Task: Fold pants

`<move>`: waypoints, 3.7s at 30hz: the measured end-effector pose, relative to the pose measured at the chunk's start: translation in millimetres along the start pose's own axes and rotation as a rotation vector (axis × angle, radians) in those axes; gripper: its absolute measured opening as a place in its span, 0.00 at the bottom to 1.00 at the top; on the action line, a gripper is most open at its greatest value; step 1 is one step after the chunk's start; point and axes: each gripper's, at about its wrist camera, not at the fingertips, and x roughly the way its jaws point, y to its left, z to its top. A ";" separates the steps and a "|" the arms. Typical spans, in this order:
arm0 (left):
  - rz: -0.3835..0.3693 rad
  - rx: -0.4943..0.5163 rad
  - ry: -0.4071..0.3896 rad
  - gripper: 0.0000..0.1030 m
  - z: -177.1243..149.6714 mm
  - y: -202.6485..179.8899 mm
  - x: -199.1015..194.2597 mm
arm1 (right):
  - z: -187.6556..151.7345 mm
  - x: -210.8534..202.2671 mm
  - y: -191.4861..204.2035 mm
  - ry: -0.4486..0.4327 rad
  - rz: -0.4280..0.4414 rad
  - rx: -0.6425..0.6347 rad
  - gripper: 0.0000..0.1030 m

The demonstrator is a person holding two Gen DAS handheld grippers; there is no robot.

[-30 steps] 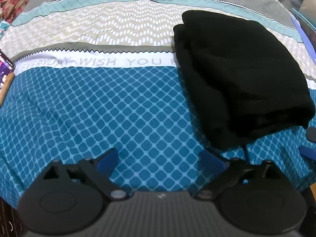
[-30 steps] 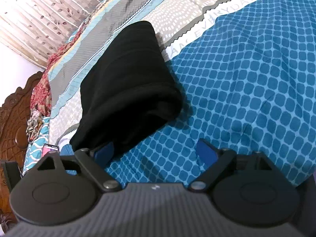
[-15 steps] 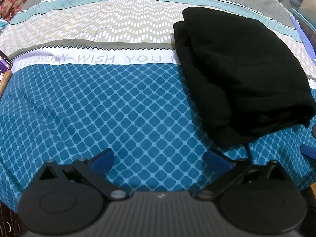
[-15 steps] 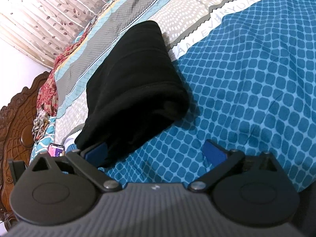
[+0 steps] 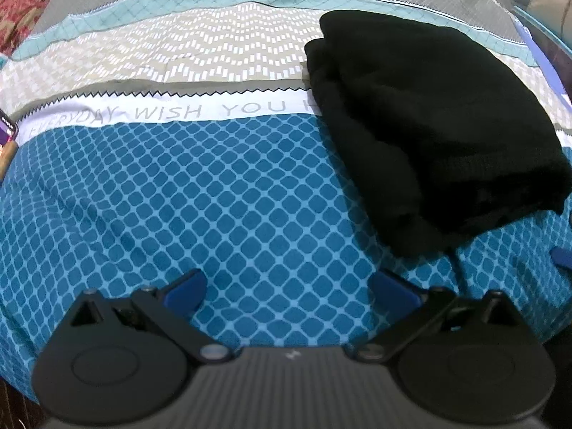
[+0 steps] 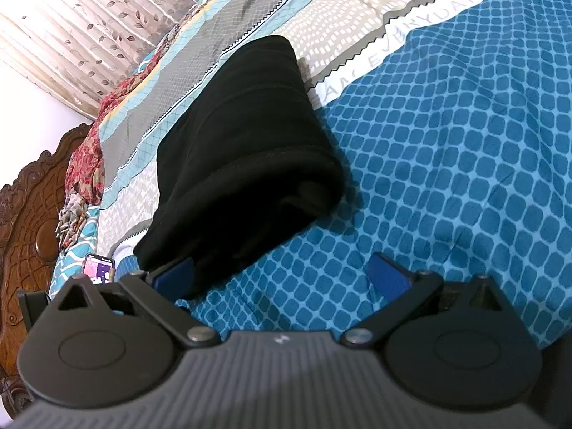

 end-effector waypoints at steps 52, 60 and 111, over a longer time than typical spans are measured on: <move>-0.080 -0.068 0.024 1.00 15.1 19.4 -19.0 | 4.7 -1.9 -9.1 -0.017 0.022 -0.066 1.00; -0.244 -0.119 -0.062 1.00 47.9 35.2 -42.4 | 24.3 -29.8 -4.2 -0.169 -0.018 -0.175 1.00; -0.164 -0.228 -0.184 0.82 229.3 34.8 85.9 | 183.5 190.7 69.5 -0.064 0.073 -0.232 0.70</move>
